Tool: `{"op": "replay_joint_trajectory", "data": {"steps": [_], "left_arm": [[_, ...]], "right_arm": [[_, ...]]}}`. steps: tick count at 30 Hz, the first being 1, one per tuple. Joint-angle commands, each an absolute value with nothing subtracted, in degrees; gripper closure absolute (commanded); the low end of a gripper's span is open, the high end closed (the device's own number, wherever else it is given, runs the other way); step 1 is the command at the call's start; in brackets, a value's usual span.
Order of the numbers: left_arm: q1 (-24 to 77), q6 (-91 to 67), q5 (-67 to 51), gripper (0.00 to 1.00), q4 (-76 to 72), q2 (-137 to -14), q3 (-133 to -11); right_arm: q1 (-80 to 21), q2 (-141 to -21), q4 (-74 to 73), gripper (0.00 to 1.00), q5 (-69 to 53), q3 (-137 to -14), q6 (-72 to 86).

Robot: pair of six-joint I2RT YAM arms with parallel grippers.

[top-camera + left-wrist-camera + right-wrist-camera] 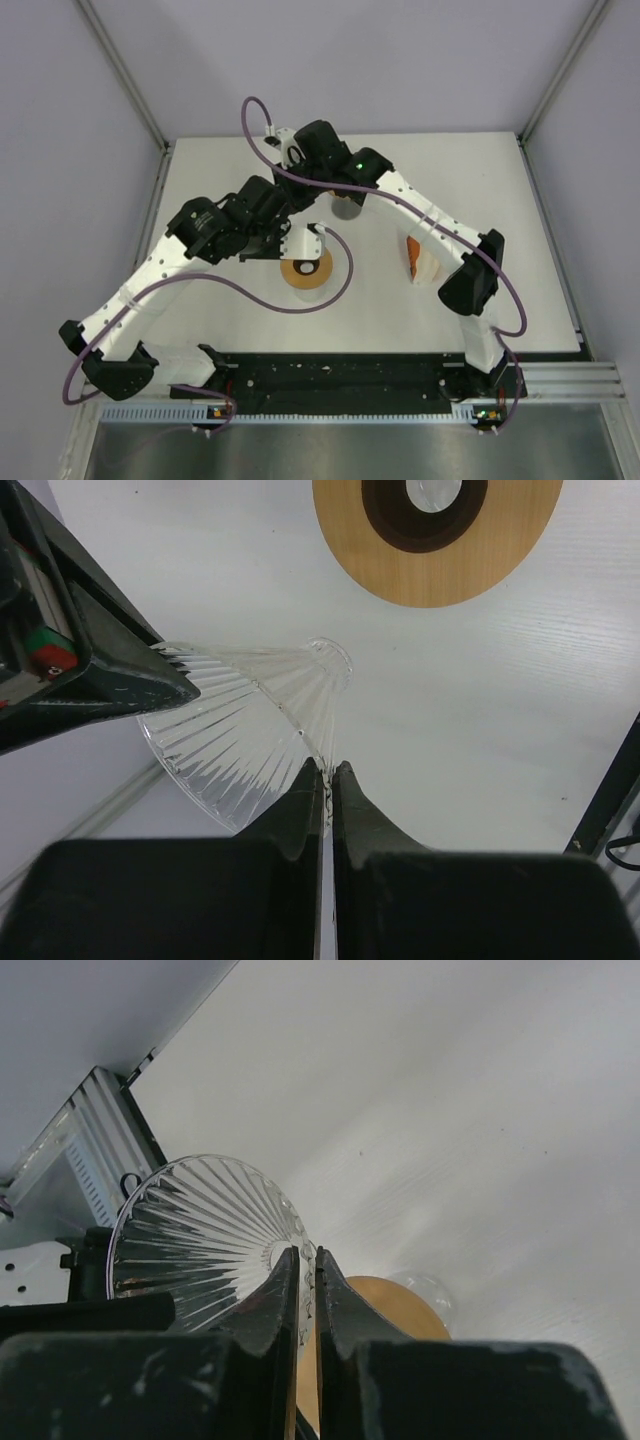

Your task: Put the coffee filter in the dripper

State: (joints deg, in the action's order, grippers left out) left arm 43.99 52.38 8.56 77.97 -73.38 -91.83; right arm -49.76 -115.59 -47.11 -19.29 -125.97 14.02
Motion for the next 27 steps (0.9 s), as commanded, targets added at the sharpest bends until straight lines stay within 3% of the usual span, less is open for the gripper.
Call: {"op": "replay_joint_trajectory", "data": {"steps": [1, 4, 9, 10, 19, 27], "left_arm": [[44.21, 50.81, 11.77, 1.0, 73.75, -72.51, -92.29], [44.21, 47.39, 15.11, 0.93, 72.25, -72.69, -92.9], [43.6, 41.67, 12.94, 0.51, 70.75, -71.19, -95.44], [43.33, 40.62, 11.09, 0.48, 71.1, -71.02, -96.84], [35.88, 22.27, 1.86, 0.25, 64.78, -69.52, -101.07], [21.46, 0.11, -20.01, 0.25, 60.21, -72.94, -98.62]], "right_arm": [[-49.83, -115.49, -49.39, 1.0, -17.06, -128.15, 11.95], [-49.75, -114.26, -49.31, 1.0, -14.6, -127.53, 11.25], [-48.96, -110.14, -47.64, 1.0, -11.95, -124.29, 11.33], [-48.61, -109.08, -46.51, 1.0, -12.21, -122.89, 11.69], [-45.62, -100.82, -38.68, 1.0, -14.68, -110.23, 14.41], [-45.09, -94.31, -28.22, 1.0, -17.57, -94.85, 18.19]]}}
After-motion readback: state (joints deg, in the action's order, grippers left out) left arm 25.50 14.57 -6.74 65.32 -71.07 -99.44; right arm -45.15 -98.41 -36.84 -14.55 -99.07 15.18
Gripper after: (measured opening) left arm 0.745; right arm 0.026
